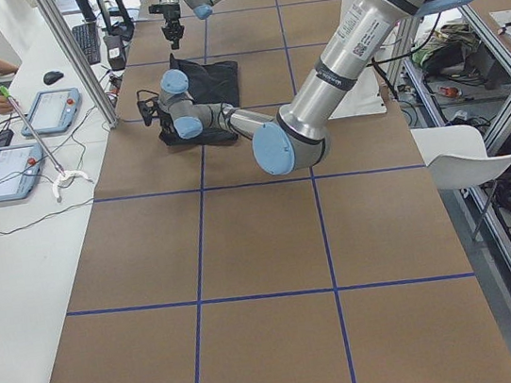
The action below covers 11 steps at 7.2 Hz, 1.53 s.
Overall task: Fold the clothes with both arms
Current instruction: 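Lower the right gripper to the folded shirt's nearest side edge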
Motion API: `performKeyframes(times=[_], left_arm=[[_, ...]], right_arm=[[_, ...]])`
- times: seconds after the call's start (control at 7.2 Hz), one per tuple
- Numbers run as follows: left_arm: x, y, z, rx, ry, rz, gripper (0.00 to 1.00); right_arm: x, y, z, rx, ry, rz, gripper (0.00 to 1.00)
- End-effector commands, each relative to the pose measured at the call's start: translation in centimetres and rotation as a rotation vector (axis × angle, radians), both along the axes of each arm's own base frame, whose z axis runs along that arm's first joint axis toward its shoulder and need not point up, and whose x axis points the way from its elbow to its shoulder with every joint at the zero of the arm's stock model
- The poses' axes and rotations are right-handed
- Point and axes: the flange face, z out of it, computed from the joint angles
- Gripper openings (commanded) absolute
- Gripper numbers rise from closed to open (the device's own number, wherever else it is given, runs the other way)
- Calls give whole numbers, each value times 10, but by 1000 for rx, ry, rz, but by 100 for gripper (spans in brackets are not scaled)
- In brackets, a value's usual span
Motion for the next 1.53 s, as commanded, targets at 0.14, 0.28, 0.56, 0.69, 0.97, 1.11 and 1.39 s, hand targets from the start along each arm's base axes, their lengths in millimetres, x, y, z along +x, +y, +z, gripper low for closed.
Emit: performKeyframes(times=[0.14, 0.28, 0.56, 0.69, 0.97, 1.11, 1.39], left_arm=[[-30, -11, -9, 14, 13, -31, 100], [-37, -7, -16, 23, 26, -26, 100], [-48, -3, -13, 26, 37, -18, 100], [-54, -2, -16, 34, 42, -24, 100], [-56, 1, -22, 43, 50, -24, 100], [-56, 2, -24, 39, 48, -23, 100], [-57, 5, -24, 33, 42, -24, 100]], right_arm=[[8, 11, -25, 29, -39, -19, 100], [10, 25, -23, 13, -56, -47, 100], [-31, 88, -27, -93, -39, -114, 99], [-54, 115, -29, -94, -15, -127, 99], [-98, 159, -15, -107, 42, -159, 99], [-115, 173, -8, -104, 62, -166, 99], [-101, 188, 8, -100, 71, -164, 100]])
